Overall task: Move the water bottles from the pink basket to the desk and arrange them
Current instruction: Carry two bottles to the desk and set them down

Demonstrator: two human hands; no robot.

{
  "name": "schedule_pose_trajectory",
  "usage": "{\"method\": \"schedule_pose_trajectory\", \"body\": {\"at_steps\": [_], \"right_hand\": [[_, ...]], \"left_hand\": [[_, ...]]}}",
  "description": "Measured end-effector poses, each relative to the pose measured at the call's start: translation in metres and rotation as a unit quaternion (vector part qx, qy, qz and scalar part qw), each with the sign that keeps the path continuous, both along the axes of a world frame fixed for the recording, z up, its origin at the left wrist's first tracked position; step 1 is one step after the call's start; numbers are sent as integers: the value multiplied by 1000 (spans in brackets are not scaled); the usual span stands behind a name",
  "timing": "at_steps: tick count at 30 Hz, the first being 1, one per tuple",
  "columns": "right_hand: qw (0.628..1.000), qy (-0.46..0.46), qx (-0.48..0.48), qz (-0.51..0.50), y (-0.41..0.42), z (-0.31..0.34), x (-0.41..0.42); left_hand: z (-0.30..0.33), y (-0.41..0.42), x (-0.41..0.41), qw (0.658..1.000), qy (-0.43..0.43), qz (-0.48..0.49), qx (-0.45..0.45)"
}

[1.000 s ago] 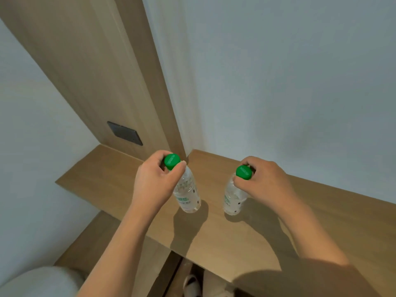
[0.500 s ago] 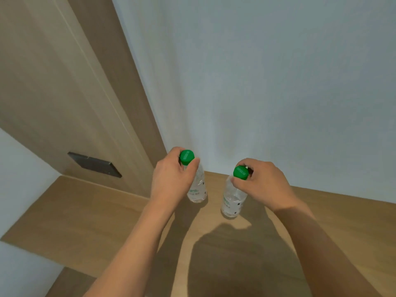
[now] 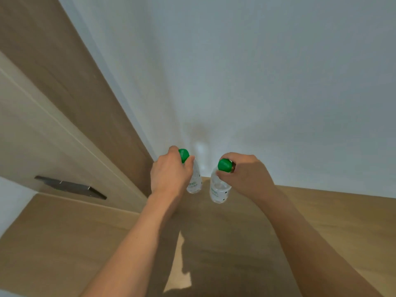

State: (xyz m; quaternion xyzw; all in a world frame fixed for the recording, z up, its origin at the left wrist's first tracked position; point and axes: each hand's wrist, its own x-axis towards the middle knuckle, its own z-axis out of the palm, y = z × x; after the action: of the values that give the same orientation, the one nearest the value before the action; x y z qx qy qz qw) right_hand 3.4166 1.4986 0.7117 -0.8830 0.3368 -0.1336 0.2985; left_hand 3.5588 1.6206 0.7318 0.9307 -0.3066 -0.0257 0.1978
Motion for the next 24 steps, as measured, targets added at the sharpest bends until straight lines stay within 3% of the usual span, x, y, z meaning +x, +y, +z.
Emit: {"method": "schedule_pose_trajectory", "body": {"at_steps": [5, 24], "right_hand": [[998, 38, 28, 34, -7, -3, 23], [999, 28, 17, 39, -18, -18, 57]], "left_hand": [[-7, -8, 19, 1000, 18, 6, 16], [-19, -22, 31, 998, 37, 27, 37]]}}
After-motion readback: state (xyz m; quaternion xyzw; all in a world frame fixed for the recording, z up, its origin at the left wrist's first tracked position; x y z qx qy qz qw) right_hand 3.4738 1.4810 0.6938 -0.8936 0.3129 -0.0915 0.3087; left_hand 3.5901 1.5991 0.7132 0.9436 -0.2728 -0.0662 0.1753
